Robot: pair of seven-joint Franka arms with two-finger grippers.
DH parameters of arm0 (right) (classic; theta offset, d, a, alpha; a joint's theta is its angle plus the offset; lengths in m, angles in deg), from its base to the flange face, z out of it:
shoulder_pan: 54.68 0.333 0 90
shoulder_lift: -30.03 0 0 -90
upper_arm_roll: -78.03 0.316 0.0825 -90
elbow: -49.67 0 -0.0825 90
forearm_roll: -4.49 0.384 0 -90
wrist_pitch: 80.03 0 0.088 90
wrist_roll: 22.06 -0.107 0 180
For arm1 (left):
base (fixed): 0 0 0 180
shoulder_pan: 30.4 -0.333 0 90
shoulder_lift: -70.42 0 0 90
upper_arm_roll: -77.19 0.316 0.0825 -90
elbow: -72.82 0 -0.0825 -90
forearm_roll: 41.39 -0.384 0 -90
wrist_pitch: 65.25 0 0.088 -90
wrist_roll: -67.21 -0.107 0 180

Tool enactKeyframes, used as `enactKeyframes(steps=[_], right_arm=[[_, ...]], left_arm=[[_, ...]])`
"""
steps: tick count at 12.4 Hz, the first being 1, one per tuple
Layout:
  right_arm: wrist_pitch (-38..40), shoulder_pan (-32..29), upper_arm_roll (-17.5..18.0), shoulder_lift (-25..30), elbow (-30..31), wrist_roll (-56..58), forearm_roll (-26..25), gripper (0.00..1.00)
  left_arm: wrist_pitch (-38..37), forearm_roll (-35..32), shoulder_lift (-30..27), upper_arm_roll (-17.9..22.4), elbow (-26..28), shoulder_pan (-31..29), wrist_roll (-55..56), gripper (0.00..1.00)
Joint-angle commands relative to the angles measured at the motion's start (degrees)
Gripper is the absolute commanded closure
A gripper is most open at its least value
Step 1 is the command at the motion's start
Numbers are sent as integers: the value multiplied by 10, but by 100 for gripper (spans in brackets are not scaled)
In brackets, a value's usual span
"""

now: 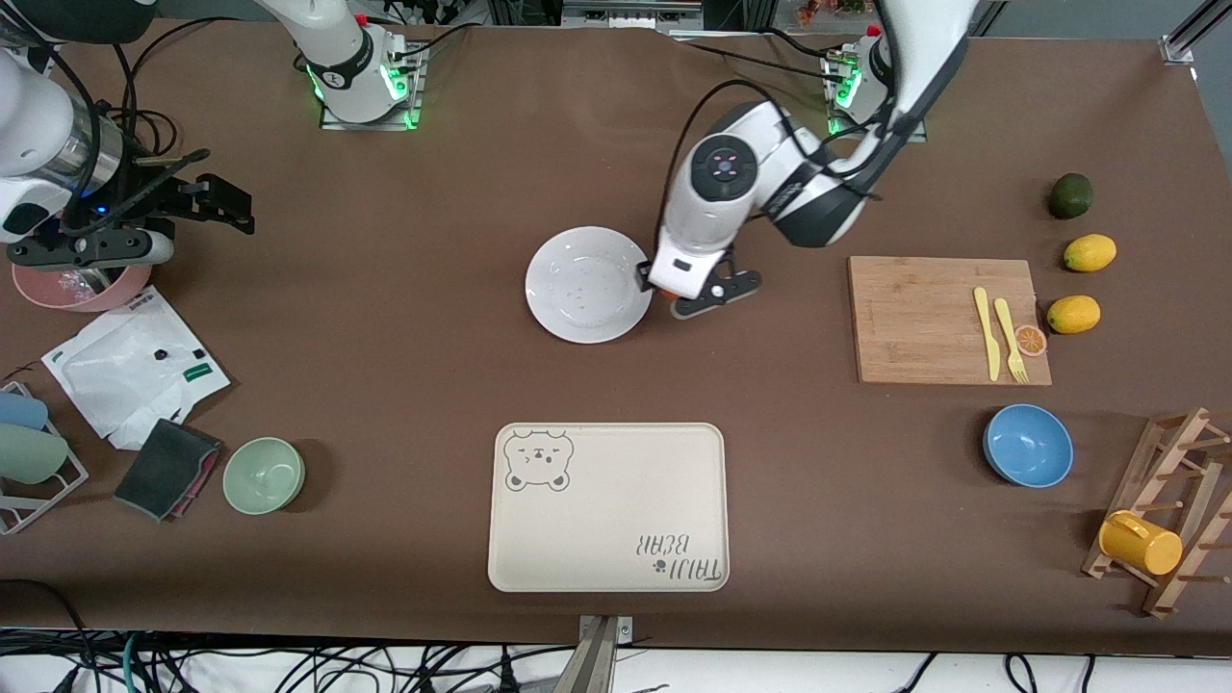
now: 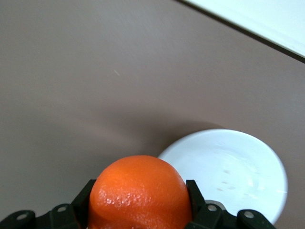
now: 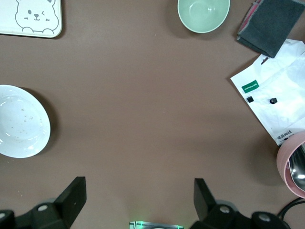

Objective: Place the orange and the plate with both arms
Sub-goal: 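Lift the orange with the left gripper and carry it over the white plate, then lower the orange onto the plate and open the left gripper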

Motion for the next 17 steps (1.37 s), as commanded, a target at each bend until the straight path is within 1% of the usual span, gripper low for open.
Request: enactKeyframes(steps=[1,2,5,8,9,10,11,14,17], right_arm=[[0,0,-1,8,7,3,2,0],[0,1,-2,8,7,3,1,0],[-7,1,0,6,20,2,0,0],[-9,4,3,4,20,2,-6,0],[-9,4,3,4,20,2,-6,0],[-9,4,3,4,20,2,-6,0],[-10,4,3,4,21,2,-5,0],[-14,5,4,4,22,1,-4,0],[-11,4,0,9,22,2,1,0]], left_arm=[[-9,-10,80,7,-78,47,60,58],[5,-10,96,8,-81,58,72,58],[78,-11,137,14,-80,84,93,58],[133,-15,165,51,-80,126,93,58],[144,-22,172,66,-80,143,93,55],[145,-21,177,73,-81,155,94,26],[145,-22,176,80,-81,161,93,0],[135,-22,138,87,-81,145,93,0],[33,-23,75,87,-81,124,88,0]])
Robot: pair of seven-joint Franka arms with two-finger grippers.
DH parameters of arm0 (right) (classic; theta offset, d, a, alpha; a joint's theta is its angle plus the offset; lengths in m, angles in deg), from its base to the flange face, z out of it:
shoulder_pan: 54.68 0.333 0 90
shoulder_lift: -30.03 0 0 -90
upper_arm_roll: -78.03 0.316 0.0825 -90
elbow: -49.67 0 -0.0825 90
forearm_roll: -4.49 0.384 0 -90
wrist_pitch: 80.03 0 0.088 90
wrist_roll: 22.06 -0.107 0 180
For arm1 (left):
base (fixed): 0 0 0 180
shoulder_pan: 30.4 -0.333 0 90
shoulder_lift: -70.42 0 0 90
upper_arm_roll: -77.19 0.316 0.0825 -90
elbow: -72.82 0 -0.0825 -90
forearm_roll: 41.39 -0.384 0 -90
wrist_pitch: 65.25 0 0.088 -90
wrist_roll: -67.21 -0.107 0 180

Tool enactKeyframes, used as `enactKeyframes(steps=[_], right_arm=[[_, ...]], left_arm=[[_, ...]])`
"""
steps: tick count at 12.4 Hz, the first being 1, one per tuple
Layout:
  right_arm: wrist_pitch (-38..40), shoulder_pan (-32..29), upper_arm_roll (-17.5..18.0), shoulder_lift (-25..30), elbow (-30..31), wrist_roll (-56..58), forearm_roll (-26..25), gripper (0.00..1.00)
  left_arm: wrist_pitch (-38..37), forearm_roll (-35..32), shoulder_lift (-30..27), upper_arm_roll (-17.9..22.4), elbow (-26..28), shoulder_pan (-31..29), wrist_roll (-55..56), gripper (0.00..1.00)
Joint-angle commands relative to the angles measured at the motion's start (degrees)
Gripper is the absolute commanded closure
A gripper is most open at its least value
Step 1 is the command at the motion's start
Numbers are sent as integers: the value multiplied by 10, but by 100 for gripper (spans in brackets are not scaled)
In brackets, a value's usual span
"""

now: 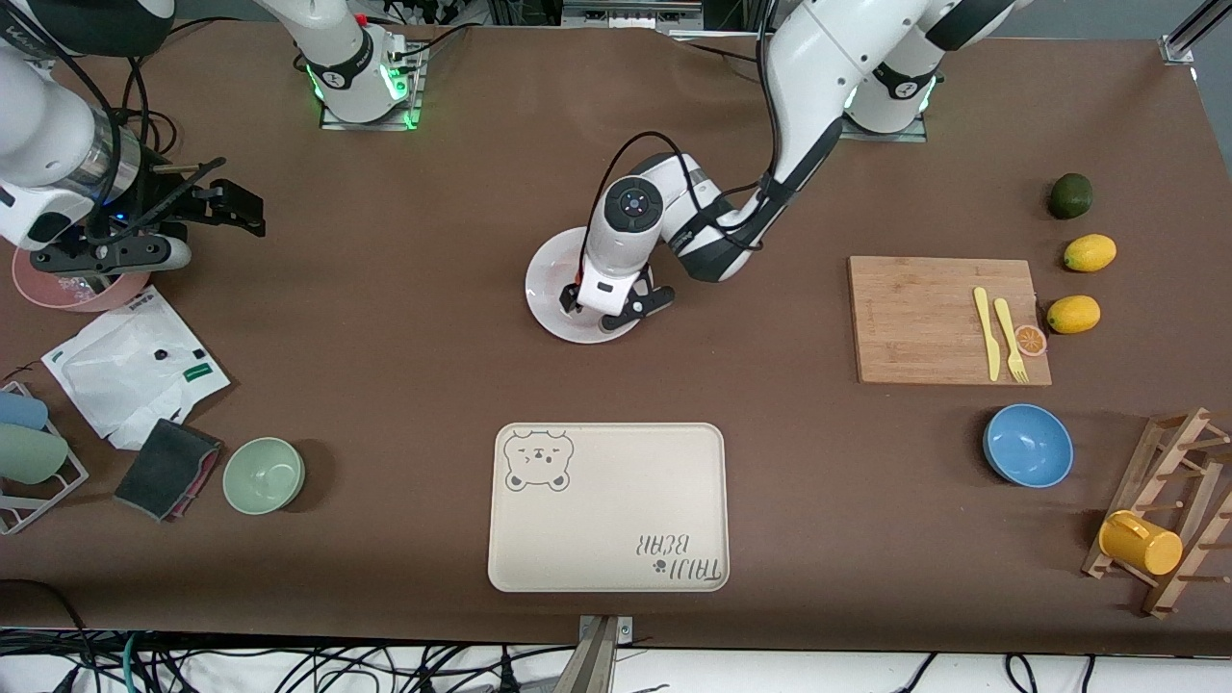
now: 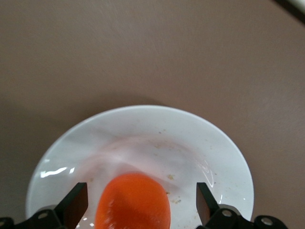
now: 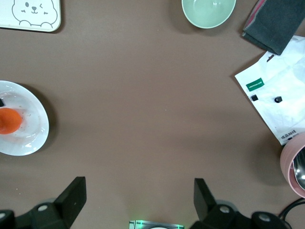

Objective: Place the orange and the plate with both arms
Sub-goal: 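Lower the orange onto the plate and open the left gripper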

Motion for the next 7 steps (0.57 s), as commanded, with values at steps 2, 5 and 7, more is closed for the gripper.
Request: enactKeyframes(steps=[2,5,7], right_arm=[[-5,1,-2,11,7,2,1,0],[-9,1,-1,4,7,1,50,0],[-16,3,3,-11,7,1,79,0]], left_arm=[[-108,-19,-81,2,11,-23,6,0],[-173,-71,-111,0,11,-49,3,0],[-221,-86,-134,0,11,-78,-92,0]])
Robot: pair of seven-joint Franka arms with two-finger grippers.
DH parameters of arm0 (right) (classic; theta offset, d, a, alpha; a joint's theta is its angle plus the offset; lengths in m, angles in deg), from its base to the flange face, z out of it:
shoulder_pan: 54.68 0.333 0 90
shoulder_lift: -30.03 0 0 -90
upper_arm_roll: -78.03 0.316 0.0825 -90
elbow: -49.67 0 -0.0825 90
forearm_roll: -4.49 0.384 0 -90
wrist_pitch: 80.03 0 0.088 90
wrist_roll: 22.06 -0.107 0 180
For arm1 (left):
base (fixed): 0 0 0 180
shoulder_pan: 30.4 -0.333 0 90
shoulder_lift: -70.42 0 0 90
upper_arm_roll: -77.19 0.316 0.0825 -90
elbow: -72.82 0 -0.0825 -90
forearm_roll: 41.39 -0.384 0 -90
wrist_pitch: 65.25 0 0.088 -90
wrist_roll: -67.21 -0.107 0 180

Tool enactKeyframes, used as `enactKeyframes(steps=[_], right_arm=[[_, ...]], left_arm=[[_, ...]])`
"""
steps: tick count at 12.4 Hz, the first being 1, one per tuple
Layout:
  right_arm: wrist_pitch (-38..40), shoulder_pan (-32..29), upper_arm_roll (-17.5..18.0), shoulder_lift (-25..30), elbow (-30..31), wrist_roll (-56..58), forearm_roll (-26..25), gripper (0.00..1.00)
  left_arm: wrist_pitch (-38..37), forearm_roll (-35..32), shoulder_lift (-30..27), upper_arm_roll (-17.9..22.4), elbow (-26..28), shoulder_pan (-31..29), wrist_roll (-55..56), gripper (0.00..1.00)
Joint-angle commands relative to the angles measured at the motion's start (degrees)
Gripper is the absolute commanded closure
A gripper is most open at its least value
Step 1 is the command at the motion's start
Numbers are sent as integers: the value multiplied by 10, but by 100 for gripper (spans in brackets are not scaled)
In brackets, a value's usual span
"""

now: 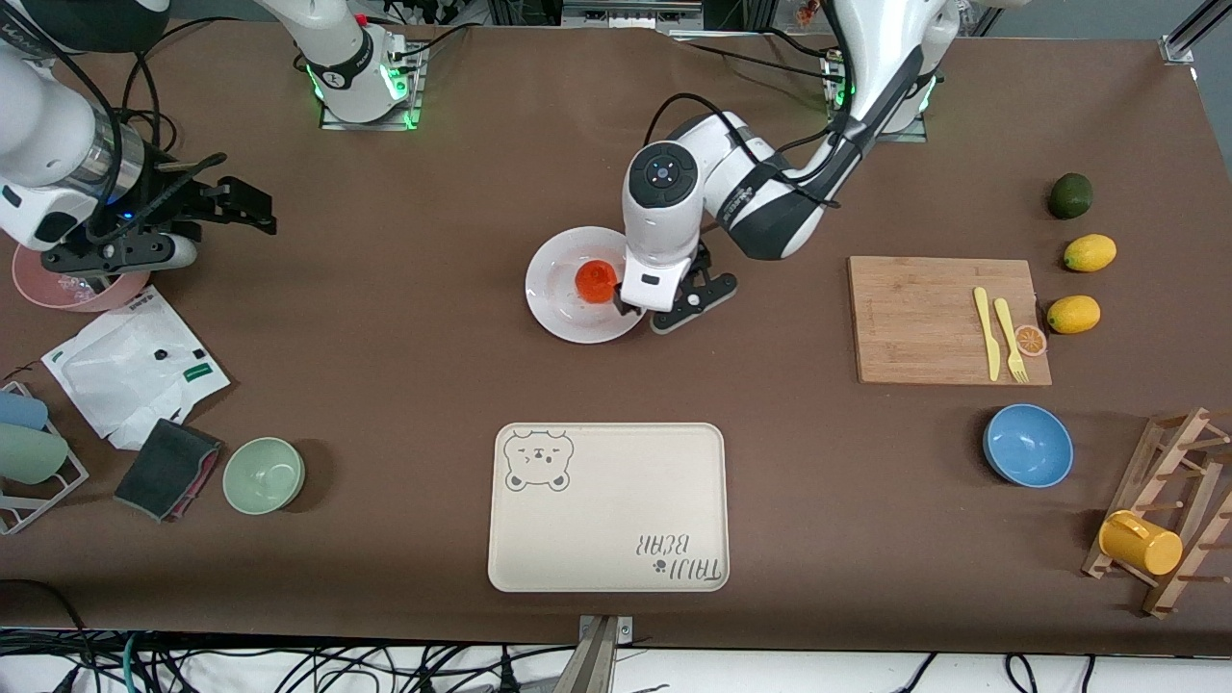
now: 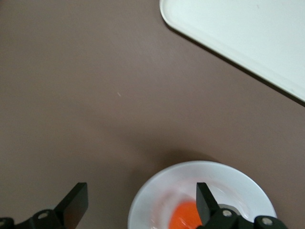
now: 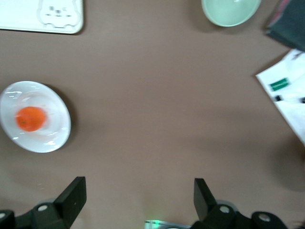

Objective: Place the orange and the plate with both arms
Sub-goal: 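Lower the orange onto the plate and open the left gripper, then withdraw the left gripper while the right gripper reaches toward the plate rim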

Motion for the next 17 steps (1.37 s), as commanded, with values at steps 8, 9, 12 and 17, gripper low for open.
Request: enactKeyframes(steps=[8,9,12,17], right_arm=[[-113,21,28,-55,99,51,182,0],[-149,20,29,-56,134,75,204,0],[-222,20,41,-68,197,128,280,0],[-304,19,62,-82,307,279,451,0]], left_arm=[[-187,61,-154,-6,8,-199,-473,0],[-201,62,-171,-1,8,-203,-519,0],[-213,121,-256,33,43,-239,-638,0],[-210,156,-377,133,132,-260,-802,0]])
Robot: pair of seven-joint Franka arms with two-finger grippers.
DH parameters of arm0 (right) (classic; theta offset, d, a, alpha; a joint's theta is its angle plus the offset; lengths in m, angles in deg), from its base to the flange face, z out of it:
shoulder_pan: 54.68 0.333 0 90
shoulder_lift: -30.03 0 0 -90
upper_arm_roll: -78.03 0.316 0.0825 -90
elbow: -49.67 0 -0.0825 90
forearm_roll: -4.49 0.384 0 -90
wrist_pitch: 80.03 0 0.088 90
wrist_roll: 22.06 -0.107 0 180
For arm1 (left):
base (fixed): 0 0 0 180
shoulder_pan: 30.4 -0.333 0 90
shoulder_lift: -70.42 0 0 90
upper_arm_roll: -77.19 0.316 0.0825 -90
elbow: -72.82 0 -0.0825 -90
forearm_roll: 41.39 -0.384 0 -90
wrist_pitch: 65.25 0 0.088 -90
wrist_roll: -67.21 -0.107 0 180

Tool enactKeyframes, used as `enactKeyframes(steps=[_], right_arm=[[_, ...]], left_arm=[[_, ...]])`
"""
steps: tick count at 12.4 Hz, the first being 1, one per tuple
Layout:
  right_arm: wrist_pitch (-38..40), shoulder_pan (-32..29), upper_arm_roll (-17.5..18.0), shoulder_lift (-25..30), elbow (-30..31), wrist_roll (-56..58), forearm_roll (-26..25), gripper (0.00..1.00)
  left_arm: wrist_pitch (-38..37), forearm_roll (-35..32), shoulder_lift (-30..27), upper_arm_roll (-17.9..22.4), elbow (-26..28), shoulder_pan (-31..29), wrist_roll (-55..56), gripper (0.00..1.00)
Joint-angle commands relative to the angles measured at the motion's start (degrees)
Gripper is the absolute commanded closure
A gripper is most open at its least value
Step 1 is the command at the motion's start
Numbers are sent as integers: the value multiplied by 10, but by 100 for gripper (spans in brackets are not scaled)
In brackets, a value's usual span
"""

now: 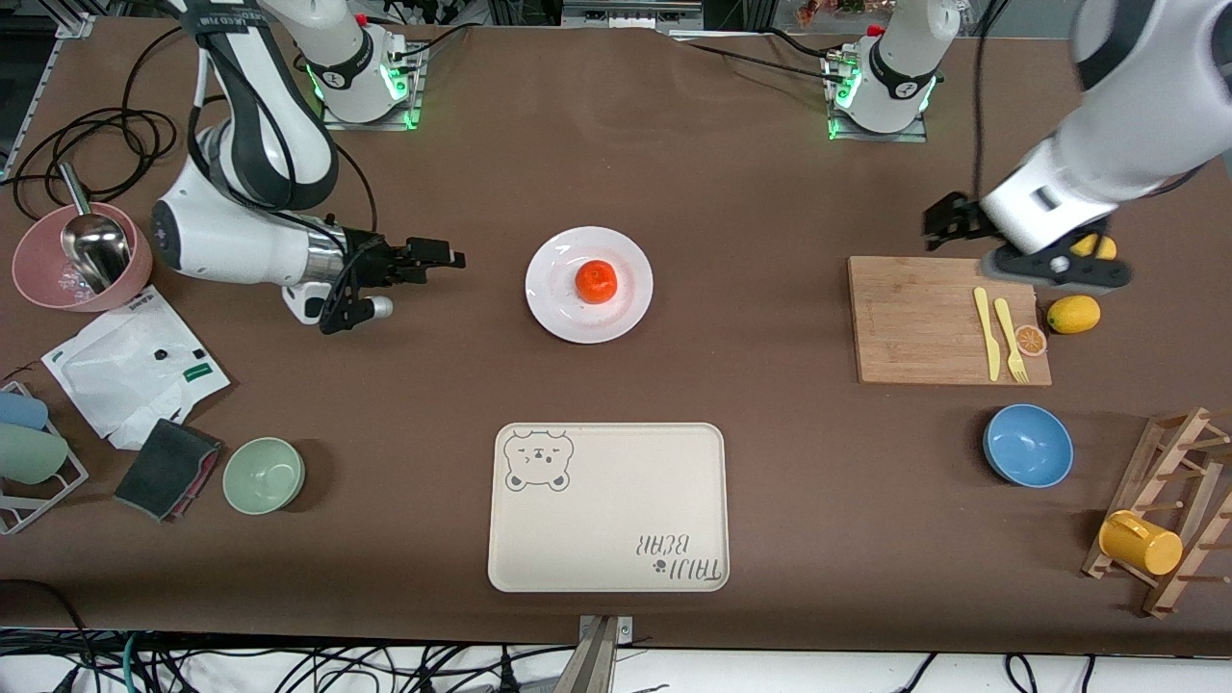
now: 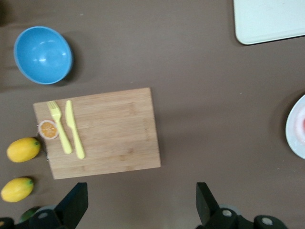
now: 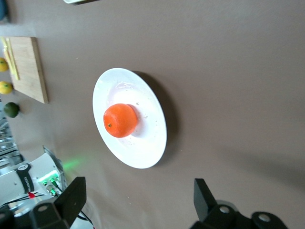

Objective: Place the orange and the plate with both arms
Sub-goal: 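Withdraw the left gripper while the right gripper reaches toward the plate rim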

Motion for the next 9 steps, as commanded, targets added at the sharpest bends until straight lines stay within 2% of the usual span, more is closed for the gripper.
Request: enactKeyframes(steps=[1,3,5,9], right_arm=[[-28,-3,8,-10,46,89,77,0],[-36,-3,12,-35,57,156,122,0],[-53,-3,20,-66,67,242,166,0],[-121,-3,72,-101,70,284,239,0]], left_arm=[[10,10,-60,25,41,-3,-20,0],[4,9,-59,26,31,-1,-20,0],[-22,8,-34,28,-5,6,-16,0],[-28,7,0,33,-44,3,-15,0]])
